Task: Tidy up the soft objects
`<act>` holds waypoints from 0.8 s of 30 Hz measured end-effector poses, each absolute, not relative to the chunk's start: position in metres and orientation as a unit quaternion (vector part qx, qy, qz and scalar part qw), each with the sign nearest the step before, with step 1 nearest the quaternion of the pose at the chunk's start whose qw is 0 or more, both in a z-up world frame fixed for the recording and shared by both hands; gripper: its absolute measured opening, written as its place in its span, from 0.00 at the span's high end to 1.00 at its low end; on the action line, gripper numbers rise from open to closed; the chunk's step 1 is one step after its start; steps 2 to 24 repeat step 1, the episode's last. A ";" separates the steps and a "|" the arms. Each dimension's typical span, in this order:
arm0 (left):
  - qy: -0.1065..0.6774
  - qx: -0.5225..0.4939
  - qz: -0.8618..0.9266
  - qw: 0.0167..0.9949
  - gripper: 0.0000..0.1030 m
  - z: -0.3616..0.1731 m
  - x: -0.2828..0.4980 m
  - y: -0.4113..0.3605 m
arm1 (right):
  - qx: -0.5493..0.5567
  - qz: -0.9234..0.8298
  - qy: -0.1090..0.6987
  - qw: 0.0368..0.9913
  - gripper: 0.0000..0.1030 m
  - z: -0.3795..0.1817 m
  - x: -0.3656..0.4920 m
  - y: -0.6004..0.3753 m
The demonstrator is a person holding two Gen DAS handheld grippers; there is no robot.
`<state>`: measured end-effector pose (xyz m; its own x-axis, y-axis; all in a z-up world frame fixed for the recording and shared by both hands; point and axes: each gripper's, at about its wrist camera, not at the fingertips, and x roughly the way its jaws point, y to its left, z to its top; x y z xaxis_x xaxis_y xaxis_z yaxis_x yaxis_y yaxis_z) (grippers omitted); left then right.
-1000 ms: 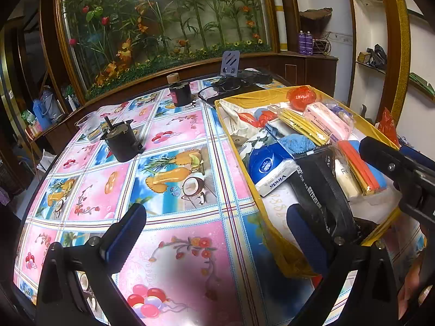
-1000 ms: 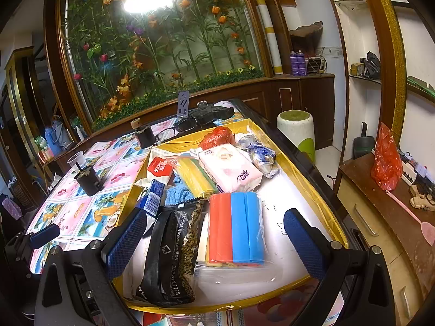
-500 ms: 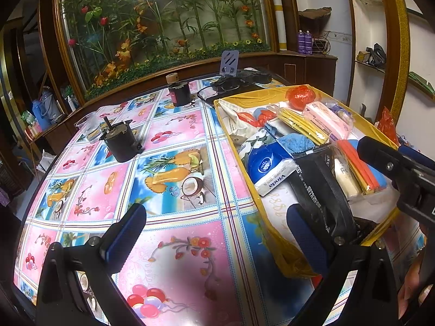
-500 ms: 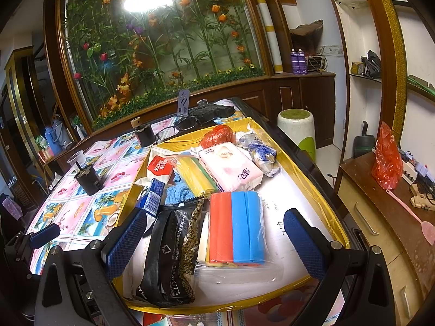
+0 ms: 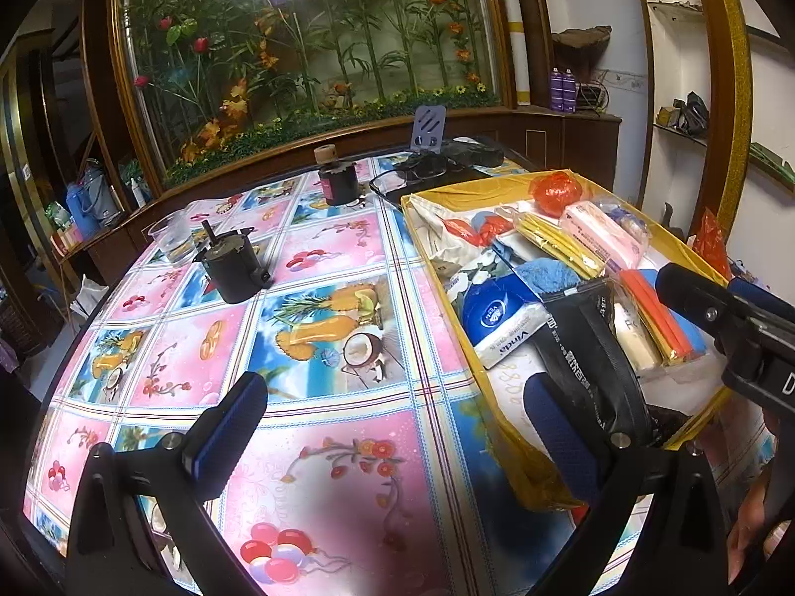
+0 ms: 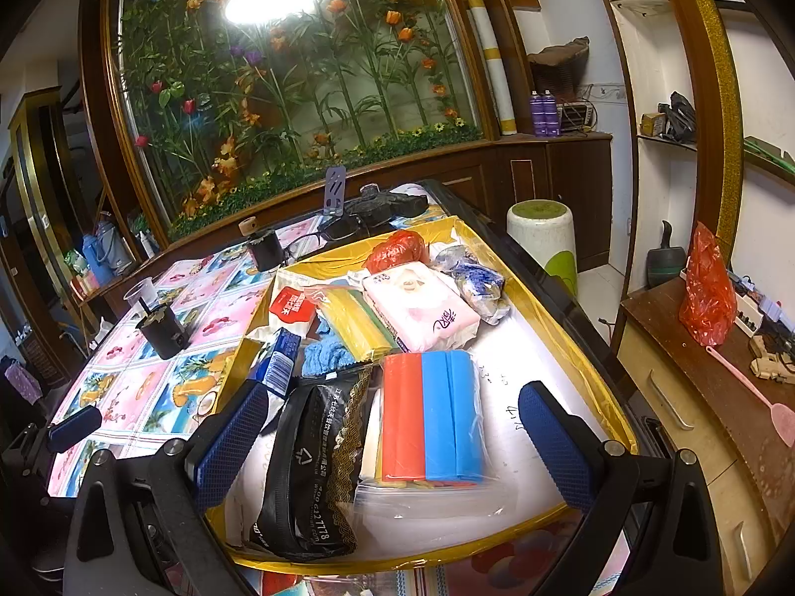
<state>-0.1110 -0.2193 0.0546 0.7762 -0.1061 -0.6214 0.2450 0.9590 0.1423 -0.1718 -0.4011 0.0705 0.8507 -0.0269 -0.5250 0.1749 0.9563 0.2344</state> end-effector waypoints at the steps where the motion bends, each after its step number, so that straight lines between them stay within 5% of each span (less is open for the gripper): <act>1: 0.325 0.110 -0.093 0.935 0.00 0.054 -0.110 -0.220 | 0.138 -0.053 0.268 0.952 0.01 0.071 -0.172 -0.401; 24: 0.325 0.110 -0.093 0.935 0.00 0.054 -0.110 -0.220 | 0.138 -0.053 0.268 0.952 0.01 0.071 -0.172 -0.401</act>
